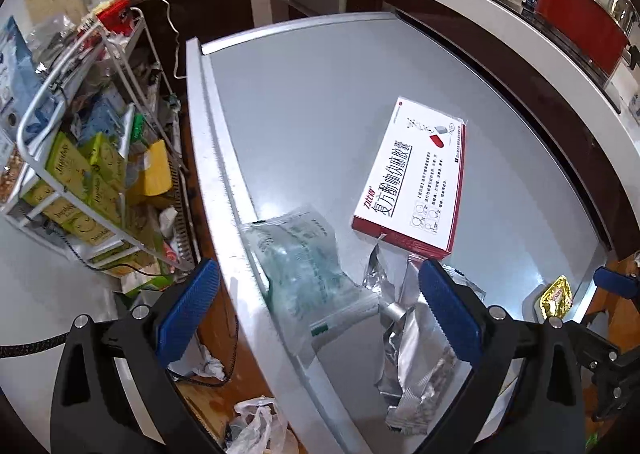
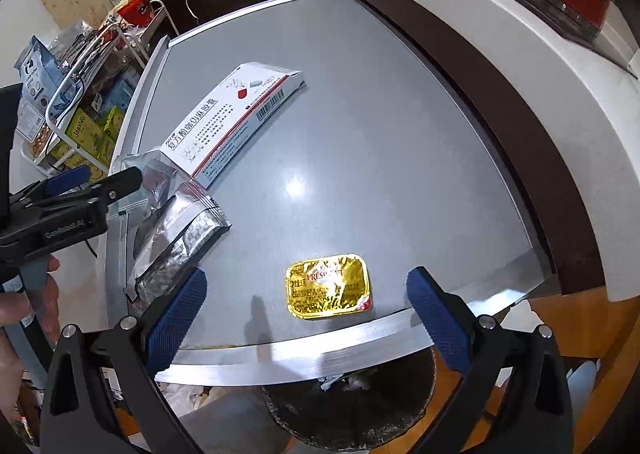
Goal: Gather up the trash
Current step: 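Grasp the white medicine box with the left gripper while the right grasps the gold butter portion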
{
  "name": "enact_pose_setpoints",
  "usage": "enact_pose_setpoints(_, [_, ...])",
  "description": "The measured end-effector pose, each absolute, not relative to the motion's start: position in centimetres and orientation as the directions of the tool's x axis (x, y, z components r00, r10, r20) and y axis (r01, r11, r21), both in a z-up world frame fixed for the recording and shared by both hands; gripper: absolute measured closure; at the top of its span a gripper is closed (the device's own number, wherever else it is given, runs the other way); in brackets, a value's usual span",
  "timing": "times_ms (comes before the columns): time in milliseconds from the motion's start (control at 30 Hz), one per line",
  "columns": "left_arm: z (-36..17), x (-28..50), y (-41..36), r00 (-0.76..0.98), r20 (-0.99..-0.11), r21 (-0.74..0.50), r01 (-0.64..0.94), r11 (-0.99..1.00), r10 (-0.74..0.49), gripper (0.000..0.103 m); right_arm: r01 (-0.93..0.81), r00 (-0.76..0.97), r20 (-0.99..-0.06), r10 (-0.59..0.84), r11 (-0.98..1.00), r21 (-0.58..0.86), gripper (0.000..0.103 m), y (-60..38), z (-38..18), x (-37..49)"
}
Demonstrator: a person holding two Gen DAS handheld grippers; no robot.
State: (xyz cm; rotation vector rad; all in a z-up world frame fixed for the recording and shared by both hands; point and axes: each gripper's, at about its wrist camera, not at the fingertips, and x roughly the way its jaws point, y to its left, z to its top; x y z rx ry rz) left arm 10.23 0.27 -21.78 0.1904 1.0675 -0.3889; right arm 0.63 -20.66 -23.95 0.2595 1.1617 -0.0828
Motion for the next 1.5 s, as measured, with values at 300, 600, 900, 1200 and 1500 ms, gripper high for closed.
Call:
enact_pose_setpoints(300, [-20.5,11.1,-0.5,0.425,-0.849,-0.108,0.444,0.889,-0.315,0.009,0.217,0.404,-0.913,0.057,0.964,0.156,0.004,-21.3,-23.7,1.1])
enact_pose_setpoints(600, [-21.9,14.5,-5.0,0.319,-0.892,-0.098,0.555,0.826,-0.320,0.009,0.216,0.384,-0.921,0.061,0.964,0.154,0.004,-21.4,-24.6,1.9])
enact_pose_setpoints(900, [-23.7,15.3,-8.4,0.274,-0.910,-0.057,0.659,0.750,-0.311,0.009,0.188,0.335,-0.939,0.074,0.972,0.144,0.005,-21.2,-26.6,1.6])
enact_pose_setpoints(1200, [-25.0,16.8,-9.0,0.236,-0.922,-0.073,0.673,0.736,-0.307,0.009,0.154,0.315,-0.946,0.081,0.979,0.136,0.013,-21.0,-27.2,2.2])
enact_pose_setpoints(1500, [-25.2,16.1,-9.9,0.283,-0.911,-0.018,0.701,0.713,-0.301,0.029,0.108,0.328,-0.943,0.047,0.990,0.087,0.046,-20.8,-26.8,2.1])
